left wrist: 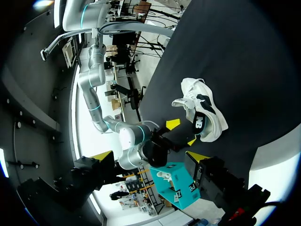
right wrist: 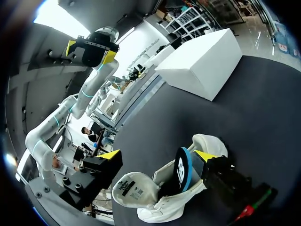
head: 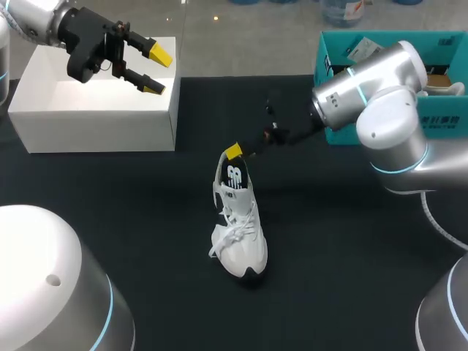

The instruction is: Take the shoe out of the shoebox, open the shoe tongue, remove and reinsert the insole, then place the shoe into the shoebox

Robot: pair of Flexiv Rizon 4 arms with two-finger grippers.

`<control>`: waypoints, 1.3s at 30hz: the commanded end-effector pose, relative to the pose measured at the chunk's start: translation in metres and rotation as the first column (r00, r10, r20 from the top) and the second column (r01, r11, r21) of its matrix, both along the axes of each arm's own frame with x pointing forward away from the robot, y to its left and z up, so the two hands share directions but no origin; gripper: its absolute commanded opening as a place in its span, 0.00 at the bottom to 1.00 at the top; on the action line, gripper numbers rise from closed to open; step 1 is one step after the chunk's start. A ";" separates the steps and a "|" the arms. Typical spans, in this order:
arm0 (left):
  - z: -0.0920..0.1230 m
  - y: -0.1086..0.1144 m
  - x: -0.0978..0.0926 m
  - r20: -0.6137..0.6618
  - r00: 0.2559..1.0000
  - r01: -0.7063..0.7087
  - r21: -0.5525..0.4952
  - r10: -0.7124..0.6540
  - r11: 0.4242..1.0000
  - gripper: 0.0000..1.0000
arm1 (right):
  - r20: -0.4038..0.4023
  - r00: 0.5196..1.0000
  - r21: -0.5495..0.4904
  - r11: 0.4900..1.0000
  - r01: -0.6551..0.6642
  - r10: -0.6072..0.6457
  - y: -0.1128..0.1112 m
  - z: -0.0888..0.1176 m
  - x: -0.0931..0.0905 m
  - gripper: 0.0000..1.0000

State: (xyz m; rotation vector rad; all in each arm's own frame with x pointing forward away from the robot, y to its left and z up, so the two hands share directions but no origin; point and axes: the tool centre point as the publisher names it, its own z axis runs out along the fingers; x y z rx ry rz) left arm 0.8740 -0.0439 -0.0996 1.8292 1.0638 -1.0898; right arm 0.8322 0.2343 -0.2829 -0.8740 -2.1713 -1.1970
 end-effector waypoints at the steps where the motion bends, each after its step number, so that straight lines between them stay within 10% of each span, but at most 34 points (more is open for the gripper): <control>1: 0.000 0.000 0.001 0.001 1.000 0.003 0.003 -0.003 1.000 1.00 | 0.008 1.000 -0.023 0.999 0.024 -0.024 0.000 0.007 -0.003 1.00; 12: 0.000 0.000 0.001 0.001 1.000 0.003 0.003 -0.003 1.000 1.00 | -0.018 0.996 -0.075 0.993 0.089 -0.090 0.001 0.011 -0.002 1.00; 13: 0.000 0.000 0.001 0.001 1.000 0.003 0.003 -0.003 1.000 1.00 | -0.033 0.992 -0.075 0.990 0.120 -0.122 -0.002 0.011 -0.002 0.89; 14: 0.000 0.000 0.001 0.001 1.000 0.003 0.003 -0.003 1.000 1.00 | -0.052 0.986 -0.090 0.984 0.151 -0.156 -0.005 0.012 -0.002 0.47; 16: 0.000 0.000 0.001 0.001 1.000 0.003 0.003 -0.003 1.000 1.00 | -0.073 0.977 -0.123 0.974 0.192 -0.202 -0.008 0.014 -0.003 0.00; 22: 0.000 0.000 0.001 0.001 1.000 0.003 0.003 -0.003 1.000 1.00 | -0.116 0.926 -0.525 0.814 0.250 -0.359 -0.018 0.024 -0.006 0.00; 39: 0.000 0.000 0.001 0.001 1.000 0.003 0.003 -0.003 1.000 1.00 | -0.098 0.922 -0.562 0.785 0.260 -0.376 -0.017 0.020 -0.003 0.00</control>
